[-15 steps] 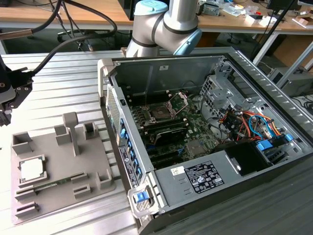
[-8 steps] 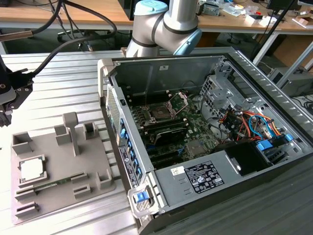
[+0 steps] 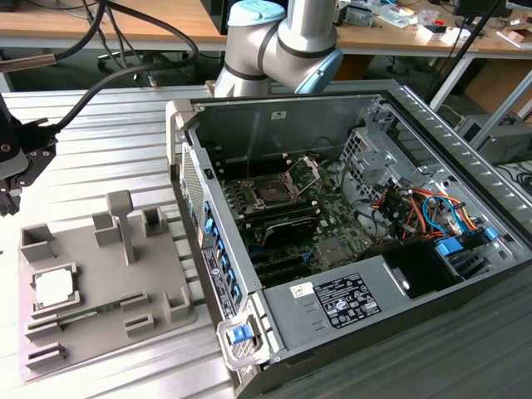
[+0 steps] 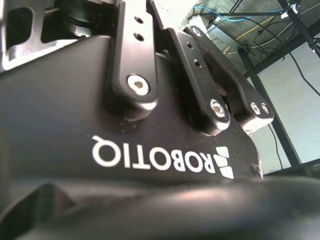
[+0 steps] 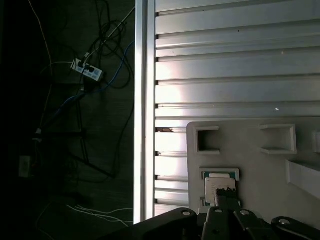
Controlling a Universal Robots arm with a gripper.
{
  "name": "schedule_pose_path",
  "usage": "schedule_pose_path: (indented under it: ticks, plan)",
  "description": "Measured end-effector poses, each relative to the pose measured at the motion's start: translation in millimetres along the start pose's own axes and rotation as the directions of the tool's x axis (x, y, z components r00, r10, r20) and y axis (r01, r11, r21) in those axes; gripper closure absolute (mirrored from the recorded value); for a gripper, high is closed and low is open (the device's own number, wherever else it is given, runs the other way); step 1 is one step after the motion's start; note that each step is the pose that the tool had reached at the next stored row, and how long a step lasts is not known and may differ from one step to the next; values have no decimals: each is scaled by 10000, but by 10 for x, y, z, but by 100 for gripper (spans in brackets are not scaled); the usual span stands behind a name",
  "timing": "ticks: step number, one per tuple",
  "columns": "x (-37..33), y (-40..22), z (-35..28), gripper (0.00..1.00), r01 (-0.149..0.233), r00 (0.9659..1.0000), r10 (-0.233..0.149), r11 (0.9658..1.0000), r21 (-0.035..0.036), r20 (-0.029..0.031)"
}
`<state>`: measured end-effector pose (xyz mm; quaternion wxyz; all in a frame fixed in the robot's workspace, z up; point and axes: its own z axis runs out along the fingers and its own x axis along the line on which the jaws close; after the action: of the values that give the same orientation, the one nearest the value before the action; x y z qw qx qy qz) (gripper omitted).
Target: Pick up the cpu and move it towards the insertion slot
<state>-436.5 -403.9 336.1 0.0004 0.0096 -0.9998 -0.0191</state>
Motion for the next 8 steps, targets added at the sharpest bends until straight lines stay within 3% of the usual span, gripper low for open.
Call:
schedule_pose_path:
  ticks: [8]
  plan:
    - [0, -1, 17, 89, 0, 10000, 0, 10000, 0, 0]
